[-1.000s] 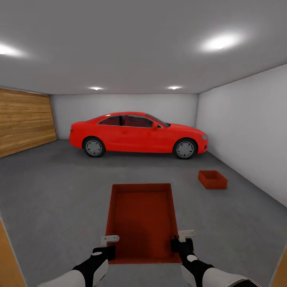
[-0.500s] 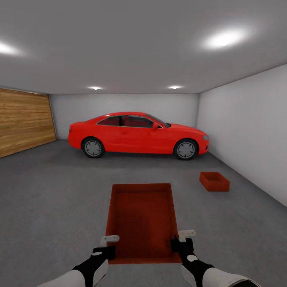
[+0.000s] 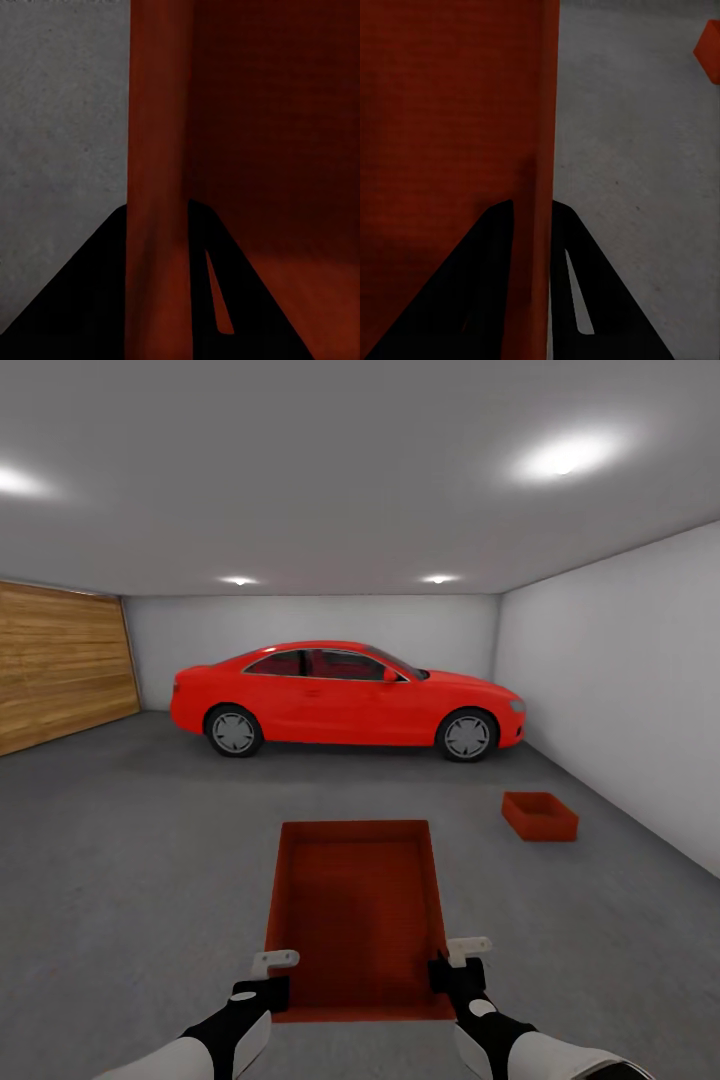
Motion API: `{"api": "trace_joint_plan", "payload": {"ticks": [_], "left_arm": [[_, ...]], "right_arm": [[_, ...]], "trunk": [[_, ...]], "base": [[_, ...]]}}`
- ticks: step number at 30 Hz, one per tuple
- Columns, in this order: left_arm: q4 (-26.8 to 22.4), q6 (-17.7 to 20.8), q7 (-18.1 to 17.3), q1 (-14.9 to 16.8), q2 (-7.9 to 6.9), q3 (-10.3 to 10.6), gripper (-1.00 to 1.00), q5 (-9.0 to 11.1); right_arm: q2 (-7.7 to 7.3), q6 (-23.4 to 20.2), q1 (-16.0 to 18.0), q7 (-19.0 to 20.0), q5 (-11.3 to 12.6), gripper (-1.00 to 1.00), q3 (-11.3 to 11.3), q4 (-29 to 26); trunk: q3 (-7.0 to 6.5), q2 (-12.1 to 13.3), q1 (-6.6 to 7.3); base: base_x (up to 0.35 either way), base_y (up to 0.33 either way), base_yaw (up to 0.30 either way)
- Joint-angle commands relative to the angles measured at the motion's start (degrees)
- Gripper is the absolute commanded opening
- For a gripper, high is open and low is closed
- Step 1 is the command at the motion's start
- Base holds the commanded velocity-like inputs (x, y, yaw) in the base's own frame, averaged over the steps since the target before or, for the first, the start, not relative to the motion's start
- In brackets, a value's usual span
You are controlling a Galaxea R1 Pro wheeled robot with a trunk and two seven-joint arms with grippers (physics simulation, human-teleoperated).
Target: Move the two storage containers from the living room to the garage. In the garage, place one container on the floor and stack the other container on top of it (either order is fine).
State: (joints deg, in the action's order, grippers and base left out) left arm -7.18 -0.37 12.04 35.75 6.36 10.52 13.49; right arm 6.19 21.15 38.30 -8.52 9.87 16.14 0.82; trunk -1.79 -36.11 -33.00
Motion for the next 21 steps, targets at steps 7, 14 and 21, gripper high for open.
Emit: {"api": "trace_joint_plan", "payload": {"ticks": [7,14,21], "left_arm": [[-0.22,0.10,0.00,0.02,0.15,-0.50,-1.00,0.04],[-0.21,0.11,0.00,0.02,0.15,-0.50,-1.00,0.04],[-0.23,0.11,0.00,0.02,0.15,-0.50,-1.00,0.04]], "right_arm": [[0.14,-0.06,0.02,0.08,-0.29,-1.00,-1.72,0.15],[0.11,-0.11,0.02,0.08,-0.29,-1.00,-1.72,0.15],[0.12,-0.08,0.02,0.08,-0.29,-1.00,-1.72,0.15]], "trunk": [[0.01,-0.03,-0.02],[0.01,-0.03,-0.02],[0.01,-0.03,-0.02]], "base": [[0.230,0.000,0.000],[0.316,0.000,0.000],[0.322,0.000,0.000]]}}
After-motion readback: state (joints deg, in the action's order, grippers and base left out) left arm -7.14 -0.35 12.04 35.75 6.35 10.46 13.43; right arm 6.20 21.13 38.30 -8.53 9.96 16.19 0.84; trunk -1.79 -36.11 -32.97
